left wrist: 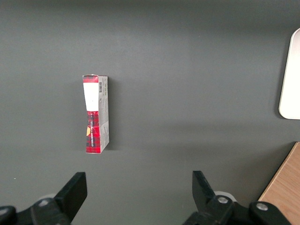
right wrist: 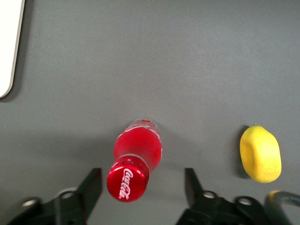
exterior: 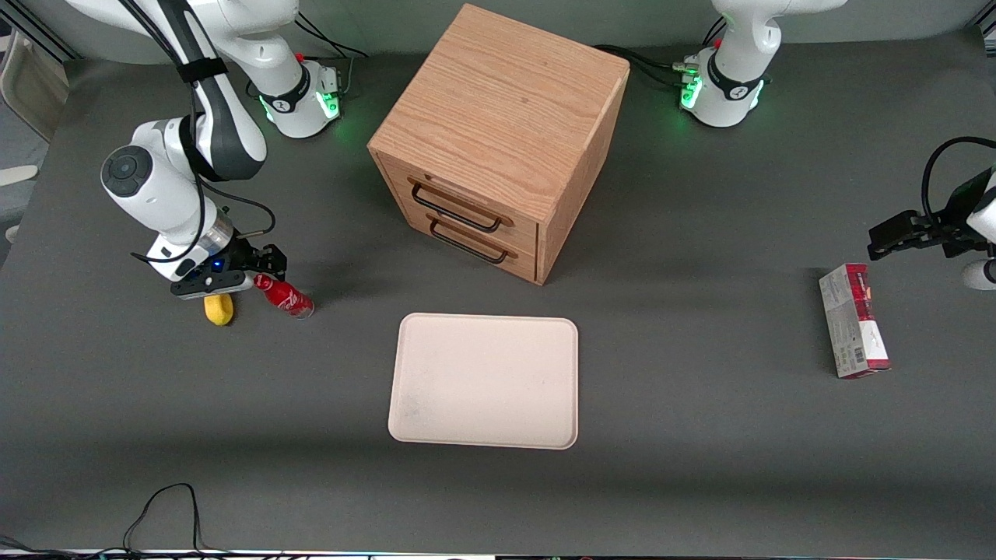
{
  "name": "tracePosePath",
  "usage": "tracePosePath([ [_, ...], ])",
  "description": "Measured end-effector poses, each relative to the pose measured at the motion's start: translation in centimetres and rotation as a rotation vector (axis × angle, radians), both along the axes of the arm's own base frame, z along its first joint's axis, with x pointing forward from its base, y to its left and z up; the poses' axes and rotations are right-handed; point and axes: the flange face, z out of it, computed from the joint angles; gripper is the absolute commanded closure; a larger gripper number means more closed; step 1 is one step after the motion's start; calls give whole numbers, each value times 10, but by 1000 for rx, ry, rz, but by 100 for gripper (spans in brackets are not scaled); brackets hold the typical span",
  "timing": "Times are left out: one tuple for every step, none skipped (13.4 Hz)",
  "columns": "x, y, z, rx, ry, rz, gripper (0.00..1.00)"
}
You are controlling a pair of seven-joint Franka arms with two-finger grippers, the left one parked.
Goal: Place coke bottle on tray
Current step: 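Close the right gripper around the bottle's cap end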
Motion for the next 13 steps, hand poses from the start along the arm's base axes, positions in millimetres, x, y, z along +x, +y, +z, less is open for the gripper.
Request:
tracePosePath([
  [0,0,0,0,-1,0,100],
  [0,2,1,0,-1,1,100],
  [0,6,1,1,-2,-2,100],
  [0,10,1,3,-3,-11,100],
  [-1,12,1,4,-2,-20,100],
  [-1,13,1,5,-2,-24,100],
  [-1,13,1,5,-2,-26,100],
  [-1,13,1,5,-2,-26,100],
  [-1,13,1,5,-3,-26,100],
  [0,13,2,5,-5,-26,100],
  [3,13,6,6,-8,-27,100],
  [8,14,14,5,-4,-27,100],
  [17,15,29,3,16,-27,100],
])
